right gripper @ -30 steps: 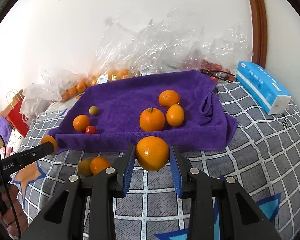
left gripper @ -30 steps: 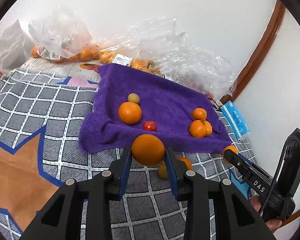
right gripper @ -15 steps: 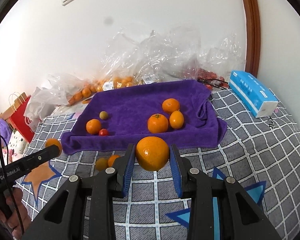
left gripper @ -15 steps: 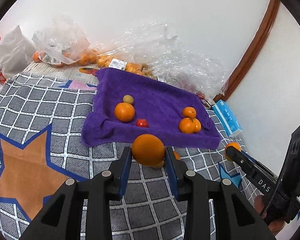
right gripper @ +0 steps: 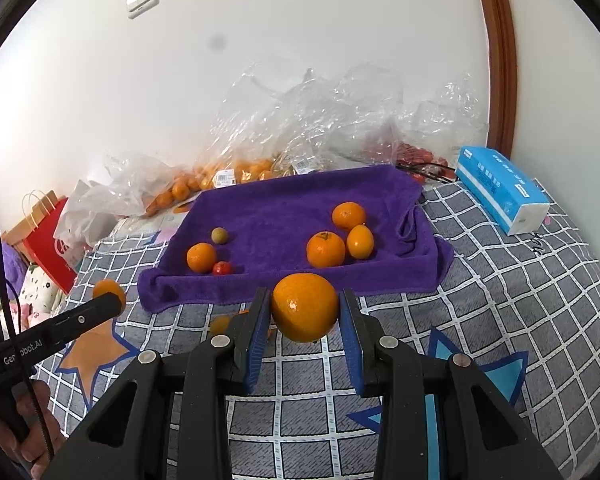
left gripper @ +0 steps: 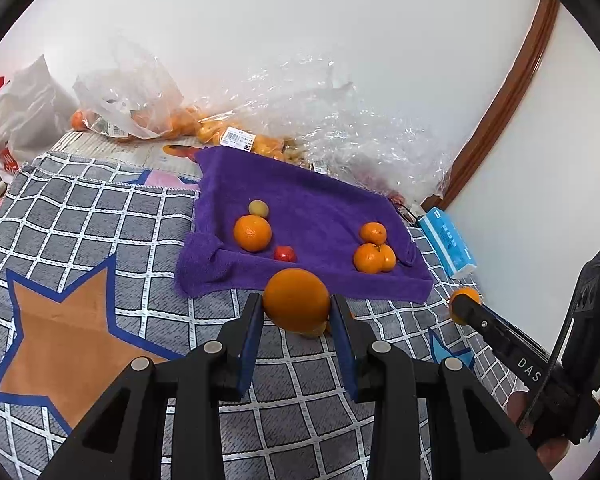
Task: Organize fruits
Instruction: 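Carry both held oranges toward the purple towel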
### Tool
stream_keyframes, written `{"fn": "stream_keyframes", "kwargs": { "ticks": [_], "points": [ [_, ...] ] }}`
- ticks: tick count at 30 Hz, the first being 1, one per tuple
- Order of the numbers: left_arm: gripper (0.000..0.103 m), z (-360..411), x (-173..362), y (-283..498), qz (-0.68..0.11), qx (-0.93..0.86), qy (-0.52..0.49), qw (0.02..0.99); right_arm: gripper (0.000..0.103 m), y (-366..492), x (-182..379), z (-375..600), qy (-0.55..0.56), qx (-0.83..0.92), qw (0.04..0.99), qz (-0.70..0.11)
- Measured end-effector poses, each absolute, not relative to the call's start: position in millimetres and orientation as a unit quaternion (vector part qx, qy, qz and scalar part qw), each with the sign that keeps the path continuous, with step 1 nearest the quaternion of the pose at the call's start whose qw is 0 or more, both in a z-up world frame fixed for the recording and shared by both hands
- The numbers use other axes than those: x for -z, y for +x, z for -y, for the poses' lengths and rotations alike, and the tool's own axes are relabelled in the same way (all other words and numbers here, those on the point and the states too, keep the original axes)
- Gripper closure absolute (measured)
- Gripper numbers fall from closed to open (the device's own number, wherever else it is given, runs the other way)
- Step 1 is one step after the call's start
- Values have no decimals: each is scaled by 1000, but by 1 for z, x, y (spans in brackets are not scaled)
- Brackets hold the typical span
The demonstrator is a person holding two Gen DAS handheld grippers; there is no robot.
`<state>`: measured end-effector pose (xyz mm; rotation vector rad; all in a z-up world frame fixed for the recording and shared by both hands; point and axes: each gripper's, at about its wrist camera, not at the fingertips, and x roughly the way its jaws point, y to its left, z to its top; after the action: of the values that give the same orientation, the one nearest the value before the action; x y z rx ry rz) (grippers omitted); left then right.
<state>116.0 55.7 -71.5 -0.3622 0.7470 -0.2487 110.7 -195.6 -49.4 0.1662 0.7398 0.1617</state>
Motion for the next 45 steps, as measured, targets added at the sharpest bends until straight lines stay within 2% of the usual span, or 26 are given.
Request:
{"fn": "stream_keyframes", "kwargs": {
  "ticks": [26,45],
  "points": [
    [71,-49,49,146,-358,138,-166,909,69,139,32,201,85,-60,931,-350],
    [71,-42,56,171,-369,132,-163,905,69,165,38,210,90,-54,932,-347]
  ]
}}
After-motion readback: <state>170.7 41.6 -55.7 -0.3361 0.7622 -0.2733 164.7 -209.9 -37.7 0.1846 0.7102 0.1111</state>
